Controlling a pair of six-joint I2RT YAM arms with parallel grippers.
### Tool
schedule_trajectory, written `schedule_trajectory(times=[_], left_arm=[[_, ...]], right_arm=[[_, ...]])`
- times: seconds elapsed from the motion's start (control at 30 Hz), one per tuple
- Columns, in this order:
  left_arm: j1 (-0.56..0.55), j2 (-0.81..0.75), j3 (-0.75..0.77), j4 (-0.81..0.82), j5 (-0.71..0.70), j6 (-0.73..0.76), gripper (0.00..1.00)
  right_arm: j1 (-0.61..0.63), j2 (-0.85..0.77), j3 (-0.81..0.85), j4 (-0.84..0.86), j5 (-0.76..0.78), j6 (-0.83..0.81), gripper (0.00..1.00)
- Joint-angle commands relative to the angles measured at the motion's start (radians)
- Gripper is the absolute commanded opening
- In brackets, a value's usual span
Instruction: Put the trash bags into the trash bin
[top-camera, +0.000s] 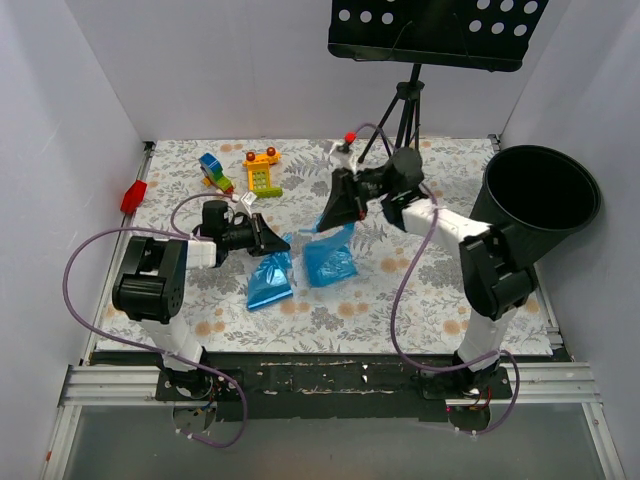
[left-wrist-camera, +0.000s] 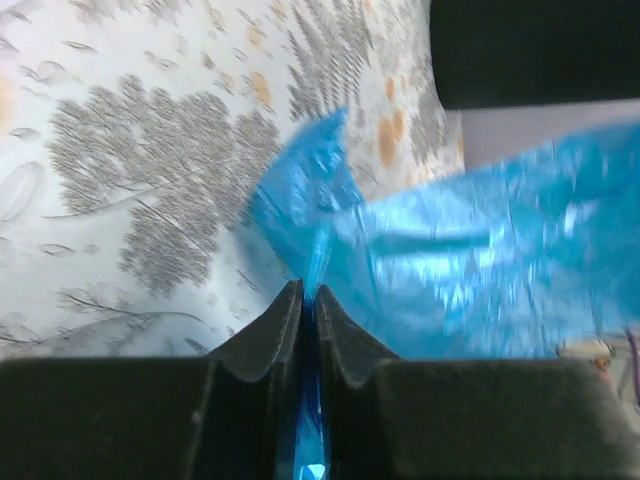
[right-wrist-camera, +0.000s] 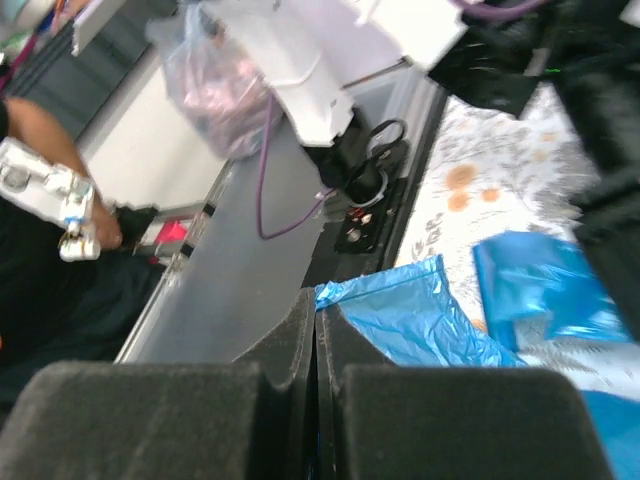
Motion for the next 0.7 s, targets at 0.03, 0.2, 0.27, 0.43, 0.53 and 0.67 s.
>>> schedule_trajectory(times=[0.03,0.2,0.27,0.43,0.53,0.67], left_arm=[[-0.017,-0.165,0.1,-0.452,0.206,0.462,0.22],[-0.144,-0.235,0.193,-1.007,0.058,1.126,0.46],[-0.229,-0.284,0.147,-1.021,-0.063,1.248,0.5],[-0.336,-0.325,0.067,-0.922,-0.301,1.287,0.54],[-0.361,-0.303,0.046,-0.892,-0.412,1.326,0.57],[-0.364,-0.294,-0.003,-0.836,-0.59,1.362,0.47]], right_arm=[[-0.155,-0.104,0.161,-0.854,0.139,-0.626,0.01],[-0.182,-0.121,0.41,-1.414,0.628,-1.156,0.01],[-0.196,-0.142,0.421,-1.4,0.685,-1.165,0.01],[-0.204,-0.187,0.452,-1.431,0.702,-1.204,0.01],[-0.205,-0.22,0.444,-1.439,0.705,-1.201,0.01],[-0.205,-0.289,0.389,-1.431,0.711,-1.219,0.01]])
